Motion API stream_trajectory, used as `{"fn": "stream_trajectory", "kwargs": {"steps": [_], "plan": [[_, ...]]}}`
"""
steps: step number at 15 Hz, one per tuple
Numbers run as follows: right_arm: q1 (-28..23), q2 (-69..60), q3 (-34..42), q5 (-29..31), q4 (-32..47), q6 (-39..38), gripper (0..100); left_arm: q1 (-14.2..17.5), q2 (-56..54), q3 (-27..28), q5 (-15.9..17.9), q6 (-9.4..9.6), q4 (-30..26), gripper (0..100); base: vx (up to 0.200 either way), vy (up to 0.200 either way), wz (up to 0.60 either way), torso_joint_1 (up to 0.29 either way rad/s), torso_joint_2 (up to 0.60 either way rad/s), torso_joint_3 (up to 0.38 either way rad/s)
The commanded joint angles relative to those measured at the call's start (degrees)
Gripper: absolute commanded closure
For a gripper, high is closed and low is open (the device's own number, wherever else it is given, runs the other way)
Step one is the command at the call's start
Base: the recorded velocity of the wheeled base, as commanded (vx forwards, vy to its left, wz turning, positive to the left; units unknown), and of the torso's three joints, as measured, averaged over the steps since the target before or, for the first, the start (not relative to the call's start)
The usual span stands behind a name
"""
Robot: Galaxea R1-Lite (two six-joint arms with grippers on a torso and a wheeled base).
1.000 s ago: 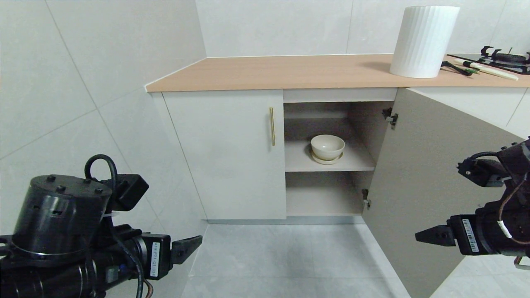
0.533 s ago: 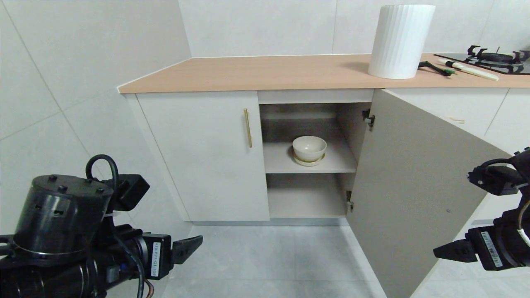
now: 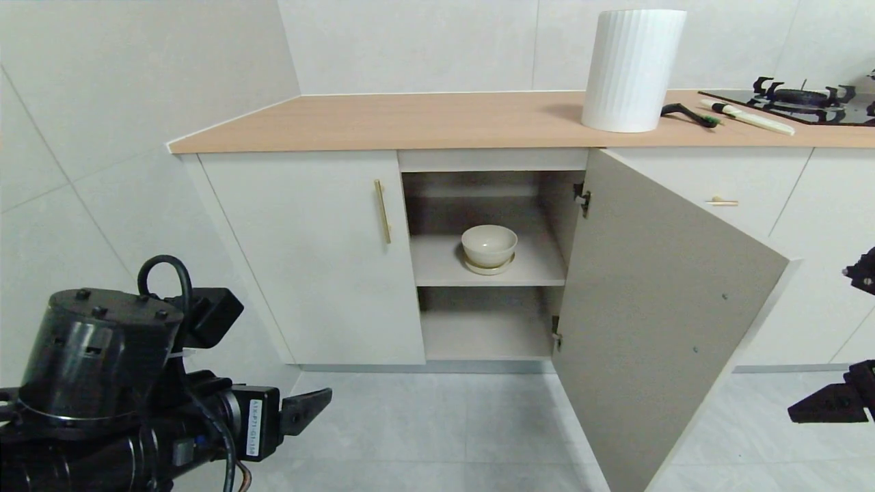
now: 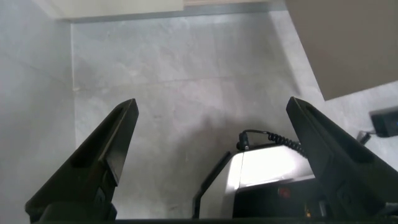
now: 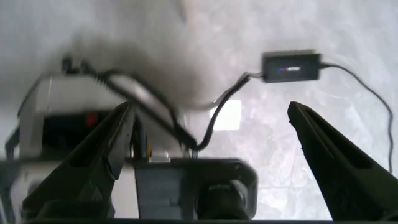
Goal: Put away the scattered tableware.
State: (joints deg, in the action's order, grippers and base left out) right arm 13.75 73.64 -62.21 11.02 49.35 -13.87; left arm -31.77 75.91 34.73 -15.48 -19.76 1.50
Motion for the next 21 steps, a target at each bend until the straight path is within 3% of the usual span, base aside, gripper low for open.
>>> {"fn": "stream_trajectory", "kwargs": {"steps": [1, 5, 11, 13, 16, 21], "plan": [[-8.2, 1.1, -1.9, 0.6, -1.8, 1.8, 0, 0.0, 0.1, 0.0, 0.1, -0.01, 0.1, 0, 0.0, 0.0, 0.0, 0.0, 0.0, 0.0], [-16.7, 6.5, -1.2, 0.5, -13.3, 2.0, 0, 0.0, 0.4, 0.0, 0.1, -0.01, 0.1, 0, 0.0, 0.0, 0.0, 0.0, 0.0, 0.0], [-16.3, 15.4, 4.7, 0.2, -34.7, -2.9, 0, 0.0, 0.4, 0.0, 0.1, -0.01, 0.2, 0, 0.0, 0.0, 0.0, 0.0, 0.0, 0.0], [-14.1, 17.8, 6.7, 0.1, -39.7, -4.3, 0, 0.0, 0.4, 0.2, 0.1, -0.1, 0.3, 0, 0.0, 0.0, 0.0, 0.0, 0.0, 0.0], [-10.5, 19.5, 7.4, -0.7, -40.9, -6.8, 0, 0.0, -0.5, 0.4, 0.2, -0.37, 0.4, 0, 0.0, 0.0, 0.0, 0.0, 0.0, 0.0], [-1.1, 22.0, 5.9, -9.4, -43.1, -7.8, 0, 0.6, -1.8, 0.5, 1.9, -0.37, 1.4, 0, 0.0, 0.0, 0.0, 0.0, 0.0, 0.0]]}}
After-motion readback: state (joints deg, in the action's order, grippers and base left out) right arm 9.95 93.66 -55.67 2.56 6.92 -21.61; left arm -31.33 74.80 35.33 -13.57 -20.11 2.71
